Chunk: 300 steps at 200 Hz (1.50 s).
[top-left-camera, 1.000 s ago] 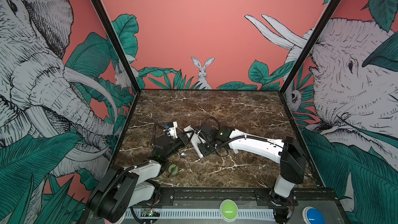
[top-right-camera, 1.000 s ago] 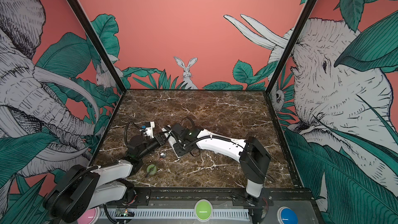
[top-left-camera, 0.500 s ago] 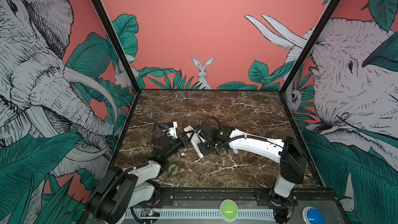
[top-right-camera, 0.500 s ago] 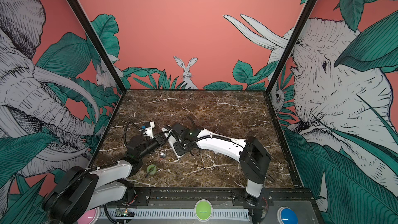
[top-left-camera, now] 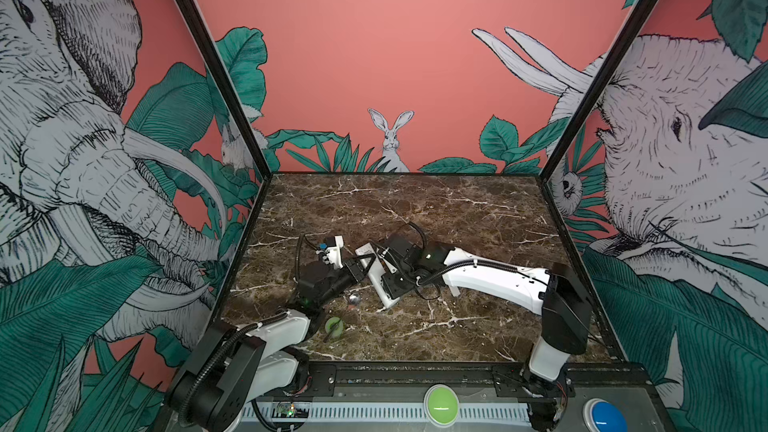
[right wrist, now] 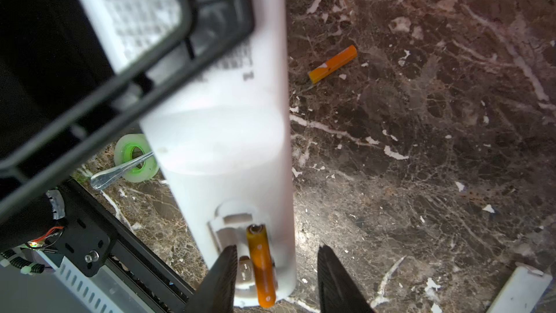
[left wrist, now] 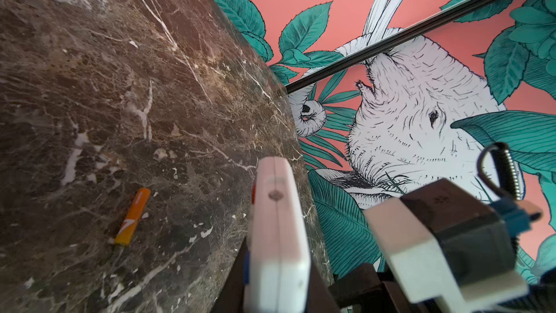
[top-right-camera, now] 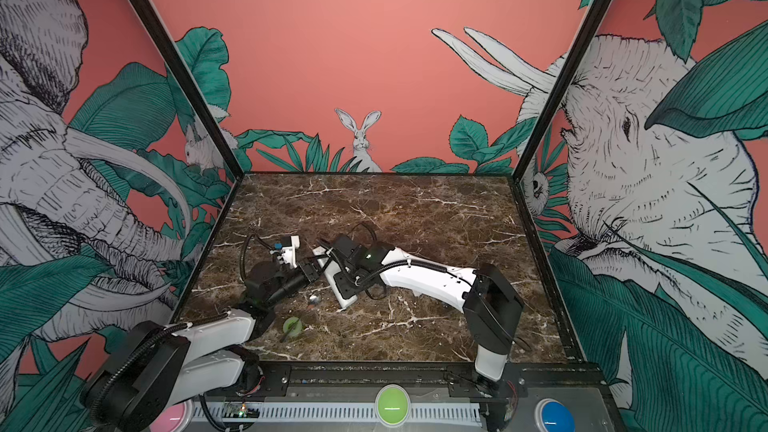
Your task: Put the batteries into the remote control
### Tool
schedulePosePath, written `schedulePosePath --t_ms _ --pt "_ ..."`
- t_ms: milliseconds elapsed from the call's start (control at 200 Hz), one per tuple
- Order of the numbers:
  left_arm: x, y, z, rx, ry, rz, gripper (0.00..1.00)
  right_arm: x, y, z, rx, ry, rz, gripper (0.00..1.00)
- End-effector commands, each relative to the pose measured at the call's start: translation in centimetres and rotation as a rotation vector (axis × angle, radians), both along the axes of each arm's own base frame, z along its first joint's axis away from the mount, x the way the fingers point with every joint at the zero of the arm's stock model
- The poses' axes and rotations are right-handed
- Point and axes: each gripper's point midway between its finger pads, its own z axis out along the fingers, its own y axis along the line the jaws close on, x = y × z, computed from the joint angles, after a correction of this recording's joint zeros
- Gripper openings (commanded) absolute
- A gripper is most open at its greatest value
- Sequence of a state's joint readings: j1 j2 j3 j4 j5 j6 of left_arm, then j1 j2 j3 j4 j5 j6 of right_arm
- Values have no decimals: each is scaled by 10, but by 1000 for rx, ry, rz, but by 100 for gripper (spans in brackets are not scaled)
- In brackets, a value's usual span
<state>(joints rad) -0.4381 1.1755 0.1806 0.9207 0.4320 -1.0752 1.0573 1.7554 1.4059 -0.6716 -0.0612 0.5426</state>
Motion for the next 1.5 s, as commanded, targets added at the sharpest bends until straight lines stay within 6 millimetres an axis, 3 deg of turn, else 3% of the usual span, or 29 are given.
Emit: schedulePosePath --t_ms 0,290,315,510,530,770,1055,1280,1495 --pt "-3 -7 16 -10 -47 -44 0 3 2 35 63 -48 13 49" --pt "-15 -13 24 12 -52 -125 0 -9 -15 55 25 -148 138 54" --pt "-16 -13 24 16 -51 -132 0 -10 -19 68 48 -180 148 54" --pt "-27 -16 34 15 -70 -211 0 -29 -26 101 122 -337 343 53" --pt "-28 -17 36 12 -71 -217 0 -33 -30 95 112 -339 368 53" --pt "-37 -20 40 11 -52 -279 0 -66 -21 101 120 -449 649 54" --pt "-45 -25 51 -12 -55 -347 0 -93 -14 89 84 -450 828 50" --pt "-56 -28 64 -12 -86 -407 0 -105 -18 83 35 -467 896 46" --pt "-59 -29 69 -9 -85 -428 0 -104 -14 75 -45 -507 963 43"
